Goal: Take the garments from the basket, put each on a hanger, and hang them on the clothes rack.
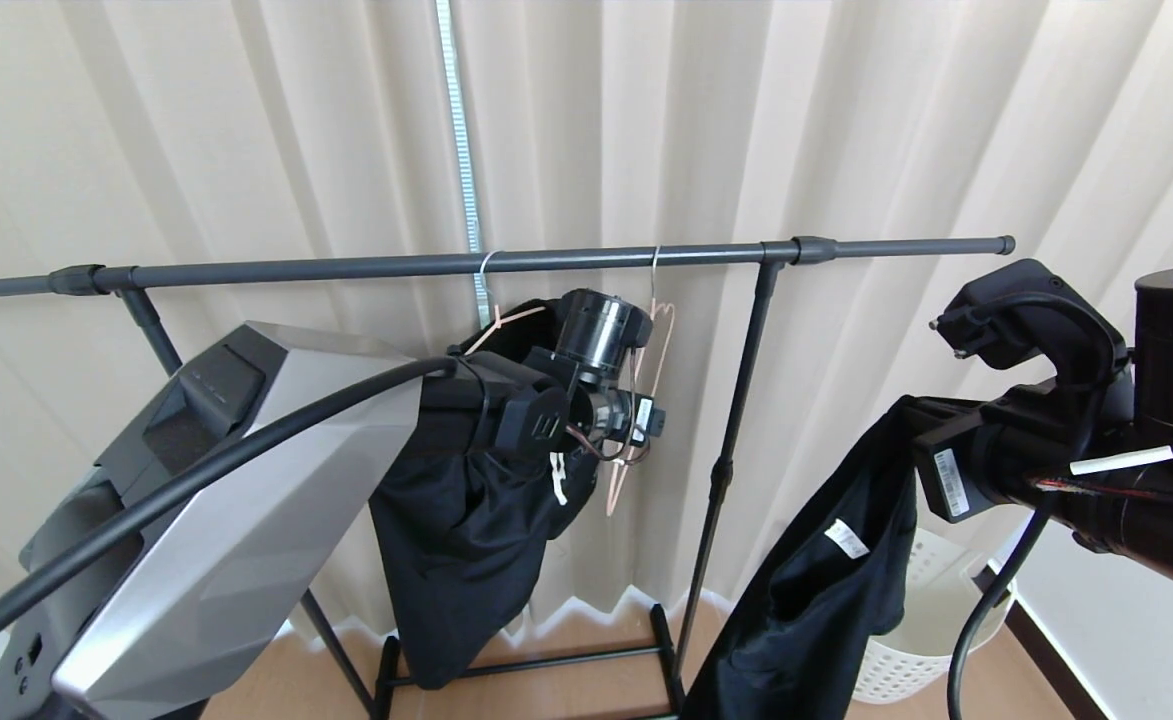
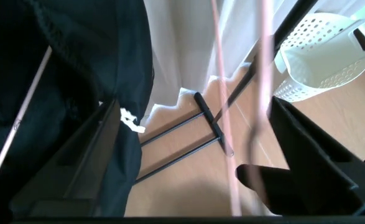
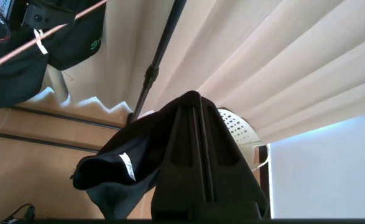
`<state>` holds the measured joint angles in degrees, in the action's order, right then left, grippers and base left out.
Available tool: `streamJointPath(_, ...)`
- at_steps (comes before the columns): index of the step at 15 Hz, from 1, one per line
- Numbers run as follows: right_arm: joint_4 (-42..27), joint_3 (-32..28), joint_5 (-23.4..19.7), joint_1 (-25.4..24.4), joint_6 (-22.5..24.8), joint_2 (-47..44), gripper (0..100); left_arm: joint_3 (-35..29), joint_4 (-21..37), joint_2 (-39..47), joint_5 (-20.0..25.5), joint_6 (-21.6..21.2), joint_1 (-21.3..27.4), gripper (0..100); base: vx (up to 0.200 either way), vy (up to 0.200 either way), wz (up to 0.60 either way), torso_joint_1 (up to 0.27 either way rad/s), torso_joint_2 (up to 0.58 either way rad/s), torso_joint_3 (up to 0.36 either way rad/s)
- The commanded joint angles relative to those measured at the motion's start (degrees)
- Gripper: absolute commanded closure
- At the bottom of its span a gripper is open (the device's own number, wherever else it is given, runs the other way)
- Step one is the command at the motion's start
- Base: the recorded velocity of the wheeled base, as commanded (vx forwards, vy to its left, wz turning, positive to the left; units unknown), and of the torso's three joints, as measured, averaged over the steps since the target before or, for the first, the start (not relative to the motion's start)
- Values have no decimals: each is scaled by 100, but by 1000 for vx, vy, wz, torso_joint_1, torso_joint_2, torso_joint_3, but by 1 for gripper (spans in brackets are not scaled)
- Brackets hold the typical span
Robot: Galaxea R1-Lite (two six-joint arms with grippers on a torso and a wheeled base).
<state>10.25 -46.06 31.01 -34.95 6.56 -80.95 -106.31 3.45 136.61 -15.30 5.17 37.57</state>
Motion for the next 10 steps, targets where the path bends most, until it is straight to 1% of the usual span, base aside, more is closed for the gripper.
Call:
streamJointPath(1, 3, 9, 1, -3, 3, -9, 100, 76, -2, -55, 1, 2, 13, 100, 0, 0, 0, 0, 0, 0)
streamJointPath(10, -6, 18, 1, -3, 3, -18, 100, 85, -2, -337, 1, 28, 5, 100, 0, 0, 0, 0, 0, 0)
